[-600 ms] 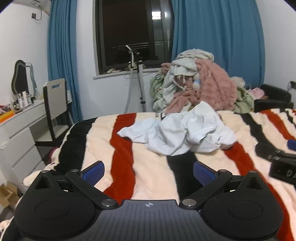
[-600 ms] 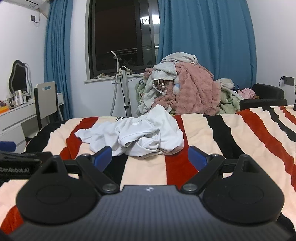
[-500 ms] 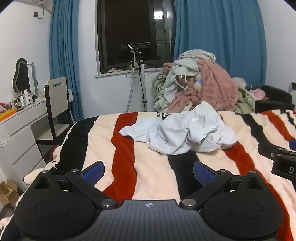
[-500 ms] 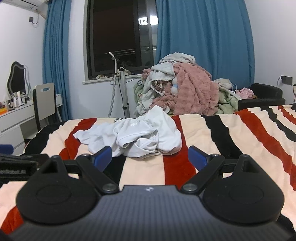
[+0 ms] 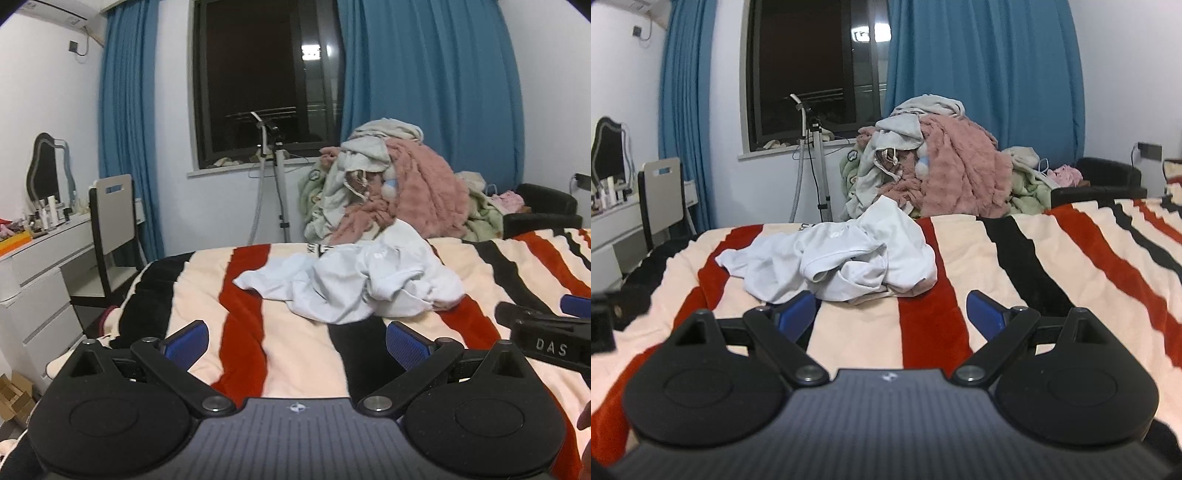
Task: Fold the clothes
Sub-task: 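Move both tools toward the crumpled white shirt on the bed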
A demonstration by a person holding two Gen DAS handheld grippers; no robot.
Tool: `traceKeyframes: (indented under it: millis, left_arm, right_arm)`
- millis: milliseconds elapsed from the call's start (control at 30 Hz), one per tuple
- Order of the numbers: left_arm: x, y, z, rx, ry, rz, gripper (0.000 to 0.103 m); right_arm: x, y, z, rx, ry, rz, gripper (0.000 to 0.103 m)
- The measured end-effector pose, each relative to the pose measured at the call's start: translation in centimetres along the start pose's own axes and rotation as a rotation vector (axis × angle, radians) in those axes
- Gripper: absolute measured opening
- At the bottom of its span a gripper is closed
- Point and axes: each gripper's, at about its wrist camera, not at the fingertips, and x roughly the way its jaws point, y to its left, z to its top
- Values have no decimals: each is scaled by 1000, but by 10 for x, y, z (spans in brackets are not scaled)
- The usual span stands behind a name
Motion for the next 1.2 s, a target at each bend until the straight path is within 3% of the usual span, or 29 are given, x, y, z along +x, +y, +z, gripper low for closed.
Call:
traceKeyframes:
  millis: [100, 200, 533, 700, 933, 1200]
  left_arm:
    - [2, -1, -1, -4, 1, -26, 103]
    - [4, -3, -4, 2, -11, 0, 103]
    - [7, -11, -13, 25, -15, 24, 103]
    - [8, -9, -13, -13, 9, 24, 103]
    - [6, -21, -3, 7, 68, 23, 103]
    - [31, -42, 19, 161, 45, 56, 103]
  right_arm:
    - [-4, -6, 2, 51, -27, -11, 90]
    - [-3, -13, 1, 106, -33, -13, 90]
    - [-9, -15, 7, 77, -69, -34, 90]
    - [-15, -23, 14, 96, -105, -34, 90]
    - [-23, -34, 20, 122, -138, -47, 90]
    - [-33, -56, 24, 198, -116, -88, 90]
